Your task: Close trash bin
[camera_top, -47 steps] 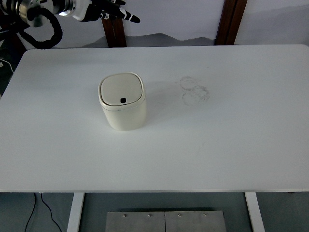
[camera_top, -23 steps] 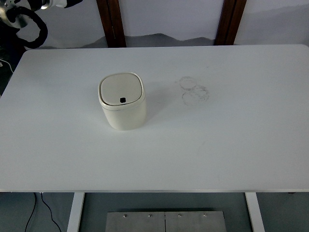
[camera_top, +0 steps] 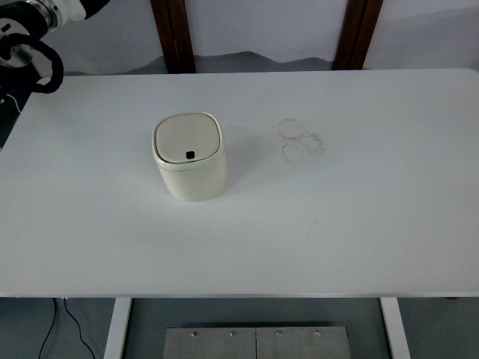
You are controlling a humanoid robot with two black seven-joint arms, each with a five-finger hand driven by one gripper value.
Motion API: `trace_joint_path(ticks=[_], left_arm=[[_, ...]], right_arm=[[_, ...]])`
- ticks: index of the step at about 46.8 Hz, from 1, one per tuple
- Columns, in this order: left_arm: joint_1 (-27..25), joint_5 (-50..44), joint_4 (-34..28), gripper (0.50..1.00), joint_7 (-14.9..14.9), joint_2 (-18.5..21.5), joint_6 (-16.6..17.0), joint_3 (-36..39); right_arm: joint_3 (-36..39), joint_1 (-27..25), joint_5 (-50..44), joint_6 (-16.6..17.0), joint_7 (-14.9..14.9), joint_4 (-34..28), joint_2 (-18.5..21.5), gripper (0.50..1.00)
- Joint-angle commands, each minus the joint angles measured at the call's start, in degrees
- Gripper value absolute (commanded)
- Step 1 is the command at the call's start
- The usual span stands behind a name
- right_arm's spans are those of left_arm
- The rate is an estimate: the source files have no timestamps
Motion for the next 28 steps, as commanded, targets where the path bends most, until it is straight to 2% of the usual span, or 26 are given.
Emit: trace_joint_path(ticks=[1, 11, 28], left_arm=[[2.2, -0.1, 0.1, 1.0, -0.9, 0.4, -0.1, -1.6], [6.8, -0.2, 0.1, 1.0, -4.1, 2.0, -3.1, -4.3], [15.8, -0.6, 1.8, 1.0, -4.3, 1.8, -3.3, -13.9]], right_arm=[[0.0, 0.0, 0.0, 0.0, 0.0, 0.0, 0.0, 0.995], [0.0, 0.0, 0.0, 0.0, 0.0, 0.0, 0.0, 0.995], [0.0, 0.0, 0.0, 0.0, 0.0, 0.0, 0.0, 0.995]])
